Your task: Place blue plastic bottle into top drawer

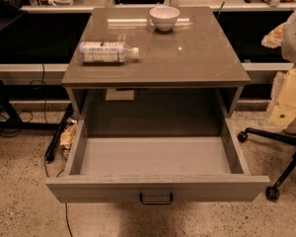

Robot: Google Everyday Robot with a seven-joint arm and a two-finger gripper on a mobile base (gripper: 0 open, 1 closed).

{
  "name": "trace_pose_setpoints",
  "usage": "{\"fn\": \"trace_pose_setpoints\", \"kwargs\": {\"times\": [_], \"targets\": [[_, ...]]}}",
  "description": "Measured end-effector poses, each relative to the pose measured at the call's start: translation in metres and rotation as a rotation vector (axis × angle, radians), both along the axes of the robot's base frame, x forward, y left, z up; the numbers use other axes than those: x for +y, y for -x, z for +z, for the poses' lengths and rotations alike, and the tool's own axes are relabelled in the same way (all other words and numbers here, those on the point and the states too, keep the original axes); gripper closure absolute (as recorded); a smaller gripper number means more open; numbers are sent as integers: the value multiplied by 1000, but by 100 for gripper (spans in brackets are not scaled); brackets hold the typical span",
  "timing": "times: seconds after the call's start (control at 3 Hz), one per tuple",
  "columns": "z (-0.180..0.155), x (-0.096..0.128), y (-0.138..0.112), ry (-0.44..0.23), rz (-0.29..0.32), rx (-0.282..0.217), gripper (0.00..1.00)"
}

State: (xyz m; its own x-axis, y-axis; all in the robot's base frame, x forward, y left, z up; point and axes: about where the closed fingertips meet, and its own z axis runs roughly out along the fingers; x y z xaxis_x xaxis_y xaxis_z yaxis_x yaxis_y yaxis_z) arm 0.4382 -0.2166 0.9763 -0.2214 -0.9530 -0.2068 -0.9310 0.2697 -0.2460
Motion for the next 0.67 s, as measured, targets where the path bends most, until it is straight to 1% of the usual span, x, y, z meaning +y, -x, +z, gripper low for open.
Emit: {"fn": "trace_pose_setpoints", "kwargs": {"times": [0.33, 0.67], "targets": [[0, 0, 0, 0, 0, 0, 0], [3, 22, -36, -85, 63, -38, 0]]}}
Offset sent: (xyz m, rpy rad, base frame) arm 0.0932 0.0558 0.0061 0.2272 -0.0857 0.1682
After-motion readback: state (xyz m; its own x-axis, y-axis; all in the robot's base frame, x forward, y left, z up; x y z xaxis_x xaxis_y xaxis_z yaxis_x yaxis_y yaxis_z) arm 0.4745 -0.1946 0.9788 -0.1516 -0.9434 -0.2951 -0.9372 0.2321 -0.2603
